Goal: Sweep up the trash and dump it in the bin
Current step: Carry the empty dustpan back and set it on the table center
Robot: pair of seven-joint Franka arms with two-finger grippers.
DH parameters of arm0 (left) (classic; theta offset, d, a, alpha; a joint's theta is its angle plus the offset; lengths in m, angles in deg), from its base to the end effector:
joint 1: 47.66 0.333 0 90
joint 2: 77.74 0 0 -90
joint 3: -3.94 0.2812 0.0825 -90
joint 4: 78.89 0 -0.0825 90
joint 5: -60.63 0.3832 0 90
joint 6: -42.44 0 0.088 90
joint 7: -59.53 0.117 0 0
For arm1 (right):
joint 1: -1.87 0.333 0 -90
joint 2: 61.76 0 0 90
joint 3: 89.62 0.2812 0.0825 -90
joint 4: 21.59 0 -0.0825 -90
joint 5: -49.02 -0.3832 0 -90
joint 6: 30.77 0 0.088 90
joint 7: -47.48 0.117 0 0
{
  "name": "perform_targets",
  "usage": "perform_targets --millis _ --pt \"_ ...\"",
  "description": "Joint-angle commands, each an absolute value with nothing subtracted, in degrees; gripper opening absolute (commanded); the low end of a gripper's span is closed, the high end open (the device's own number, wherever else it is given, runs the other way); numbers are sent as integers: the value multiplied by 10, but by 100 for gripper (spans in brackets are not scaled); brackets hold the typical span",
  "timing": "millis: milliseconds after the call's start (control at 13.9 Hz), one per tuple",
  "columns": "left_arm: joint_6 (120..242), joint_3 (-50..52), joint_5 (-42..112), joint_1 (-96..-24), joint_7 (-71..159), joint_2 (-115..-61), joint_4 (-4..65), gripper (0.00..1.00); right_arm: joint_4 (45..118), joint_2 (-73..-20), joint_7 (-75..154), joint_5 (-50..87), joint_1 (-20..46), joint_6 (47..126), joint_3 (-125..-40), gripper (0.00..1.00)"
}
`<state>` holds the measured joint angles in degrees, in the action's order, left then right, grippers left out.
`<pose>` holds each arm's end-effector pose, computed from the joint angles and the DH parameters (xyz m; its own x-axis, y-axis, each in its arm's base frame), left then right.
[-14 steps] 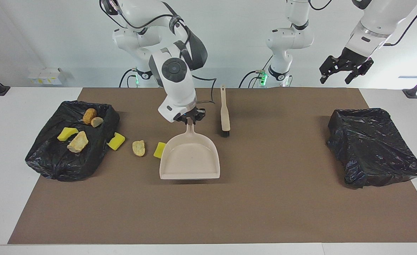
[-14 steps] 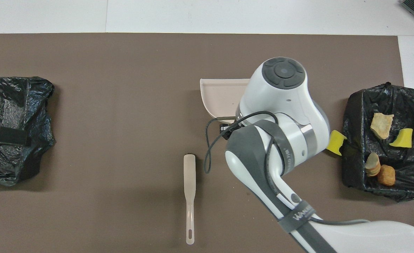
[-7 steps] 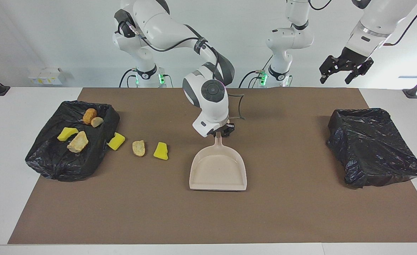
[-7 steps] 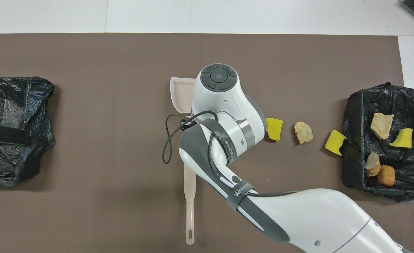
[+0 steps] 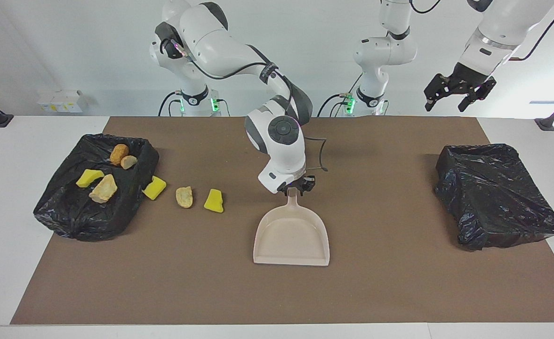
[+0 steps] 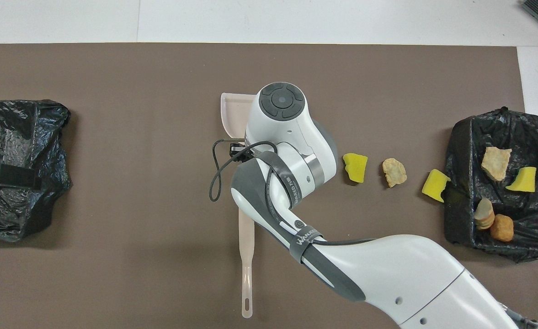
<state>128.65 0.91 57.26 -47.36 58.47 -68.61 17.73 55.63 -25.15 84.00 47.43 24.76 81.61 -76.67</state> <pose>0.5005 -0.0330 0.6040 0.9992 -0.0322 -0.0234 -0.0310 -0.9983 0.0499 0.5852 0.3897 0.3200 0.9926 -0.0585 -0.1062 -0.0711 -0.9903 -0.1191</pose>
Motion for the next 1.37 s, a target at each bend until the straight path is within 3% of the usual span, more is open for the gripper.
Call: perform_targets --millis 0,288,792,1080,1296 --pt "1289 10 580 -478 583 -685 173 100 582 -278 840 480 234 792 -763 100" --pt "1289 10 580 -478 583 -685 173 100 626 -342 849 477 248 745 -763 100" --pt "1289 10 580 -478 582 -685 173 100 808 -488 852 467 277 760 -759 100" --pt "1289 10 580 -478 582 -685 173 100 938 -555 876 402 311 875 -759 100" --pt "1290 10 580 -478 582 -685 173 100 974 -553 919 383 355 915 -759 100"
